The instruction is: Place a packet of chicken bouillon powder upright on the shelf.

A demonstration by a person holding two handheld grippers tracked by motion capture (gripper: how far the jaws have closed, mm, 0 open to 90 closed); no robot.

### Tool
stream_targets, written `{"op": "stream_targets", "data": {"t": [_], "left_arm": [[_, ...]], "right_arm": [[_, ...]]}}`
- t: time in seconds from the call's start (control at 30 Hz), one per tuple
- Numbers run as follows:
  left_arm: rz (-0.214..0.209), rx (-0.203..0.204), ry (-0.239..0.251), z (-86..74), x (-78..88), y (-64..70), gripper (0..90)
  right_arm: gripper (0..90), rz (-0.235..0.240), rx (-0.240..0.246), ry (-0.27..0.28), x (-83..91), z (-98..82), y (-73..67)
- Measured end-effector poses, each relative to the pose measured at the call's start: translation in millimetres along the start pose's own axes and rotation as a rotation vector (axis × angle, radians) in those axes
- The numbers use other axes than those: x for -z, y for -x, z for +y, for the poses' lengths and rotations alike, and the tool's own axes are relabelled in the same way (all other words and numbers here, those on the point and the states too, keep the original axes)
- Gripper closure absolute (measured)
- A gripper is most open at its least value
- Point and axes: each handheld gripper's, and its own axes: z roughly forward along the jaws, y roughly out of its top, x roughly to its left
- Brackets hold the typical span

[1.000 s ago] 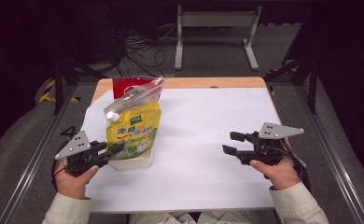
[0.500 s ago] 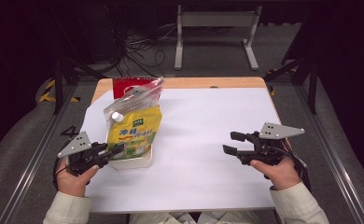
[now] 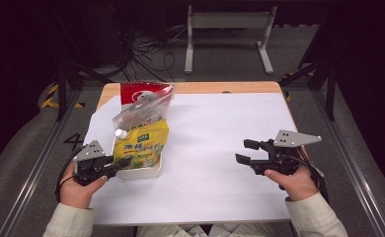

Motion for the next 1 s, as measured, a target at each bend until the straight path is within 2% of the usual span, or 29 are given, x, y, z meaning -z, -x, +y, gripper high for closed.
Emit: {"op": "stream_targets", "data": {"t": [0.07, 0.13, 0.27, 0.33, 0.43, 0.5, 0.53, 0.6, 0.67, 0.73, 0.83, 1.0], "left_arm": [[0.014, 0.017, -0.040, 0.8, -0.6, 1.7, 75.4], [0.030, 0.017, -0.072, 1.3, -1.0, 1.6, 75.1], [0.028, 0.031, -0.070, 0.6, -2.5, 0.7, 74.5], [0.024, 0.025, -0.065, -0.2, -2.5, 0.4, 74.0], [0.020, 0.044, -0.024, -2.5, -0.5, -1.1, 70.2], [0.011, 0.060, 0.004, -3.4, 2.9, -3.0, 57.0], [0.007, 0.054, 0.026, -3.8, 4.9, -3.4, 47.1], [0.013, 0.045, 0.064, -4.6, 8.6, -2.9, 35.4], [0.008, 0.038, 0.087, -4.8, 12.5, -0.8, 29.2], [0.002, 0.027, 0.094, -5.5, 15.0, 1.3, 27.0], [0.010, 0.033, 0.096, -6.9, 18.7, 3.2, 25.4], [0.015, 0.026, 0.121, -13.2, 28.3, 4.2, 29.1]], "right_arm": [[39.4, -0.001, 0.000, 0.000, -0.1, -0.2, 0.1], [39.4, -0.001, -0.001, -0.002, -0.3, -0.5, 0.2], [39.3, -0.001, -0.004, -0.003, -0.8, -1.1, 0.3], [39.2, -0.001, -0.004, -0.002, -0.5, -1.1, 0.5], [39.0, -0.003, -0.003, -0.002, 0.4, -1.2, 0.8], [38.9, -0.005, -0.004, -0.005, 1.4, -2.0, 1.1], [38.9, -0.008, -0.008, -0.003, 2.3, -2.8, 1.7], [38.7, -0.016, -0.011, -0.003, 4.6, -4.0, 3.2], [38.5, -0.018, -0.013, -0.003, 6.3, -5.0, 3.8], [37.8, -0.025, -0.012, -0.004, 8.6, -6.3, 4.6], [36.9, -0.037, -0.015, -0.004, 12.3, -8.3, 6.7], [35.4, -0.058, -0.016, 0.000, 20.5, -11.6, 10.0]]}}
